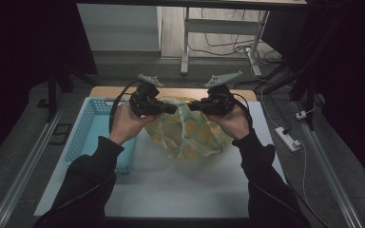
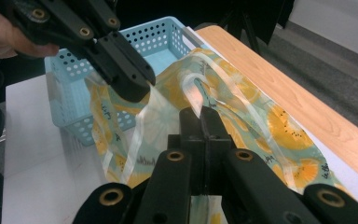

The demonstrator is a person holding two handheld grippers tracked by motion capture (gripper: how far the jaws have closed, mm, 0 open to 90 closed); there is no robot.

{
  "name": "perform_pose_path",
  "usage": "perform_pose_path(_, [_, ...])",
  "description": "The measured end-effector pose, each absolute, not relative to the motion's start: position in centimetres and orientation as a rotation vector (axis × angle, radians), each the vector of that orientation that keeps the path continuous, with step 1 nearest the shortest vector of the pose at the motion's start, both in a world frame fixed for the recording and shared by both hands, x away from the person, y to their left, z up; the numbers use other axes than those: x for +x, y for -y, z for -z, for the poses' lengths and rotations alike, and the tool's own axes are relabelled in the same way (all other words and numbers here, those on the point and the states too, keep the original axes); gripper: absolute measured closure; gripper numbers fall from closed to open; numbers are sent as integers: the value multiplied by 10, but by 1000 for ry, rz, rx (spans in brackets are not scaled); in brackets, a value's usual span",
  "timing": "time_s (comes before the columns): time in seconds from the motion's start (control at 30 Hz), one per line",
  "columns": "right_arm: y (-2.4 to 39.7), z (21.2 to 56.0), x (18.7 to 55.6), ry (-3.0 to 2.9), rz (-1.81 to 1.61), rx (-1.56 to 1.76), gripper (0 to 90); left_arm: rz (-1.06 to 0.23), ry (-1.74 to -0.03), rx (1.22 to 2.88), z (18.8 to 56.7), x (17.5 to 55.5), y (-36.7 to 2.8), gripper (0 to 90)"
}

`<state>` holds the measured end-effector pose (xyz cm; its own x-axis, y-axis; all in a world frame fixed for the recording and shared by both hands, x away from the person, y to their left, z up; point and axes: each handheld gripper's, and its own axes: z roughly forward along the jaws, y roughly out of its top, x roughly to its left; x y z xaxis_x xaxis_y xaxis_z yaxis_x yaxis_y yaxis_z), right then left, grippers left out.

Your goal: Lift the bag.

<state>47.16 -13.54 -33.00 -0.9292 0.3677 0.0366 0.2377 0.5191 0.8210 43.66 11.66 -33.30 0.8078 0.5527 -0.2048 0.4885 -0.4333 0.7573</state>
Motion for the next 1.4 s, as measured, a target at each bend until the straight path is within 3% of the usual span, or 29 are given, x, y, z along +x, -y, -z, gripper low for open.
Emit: perform_pose_path(1.4, [129,222,479,-2426,-1348,480,900,-244,-753,1928,222,462,-127,900])
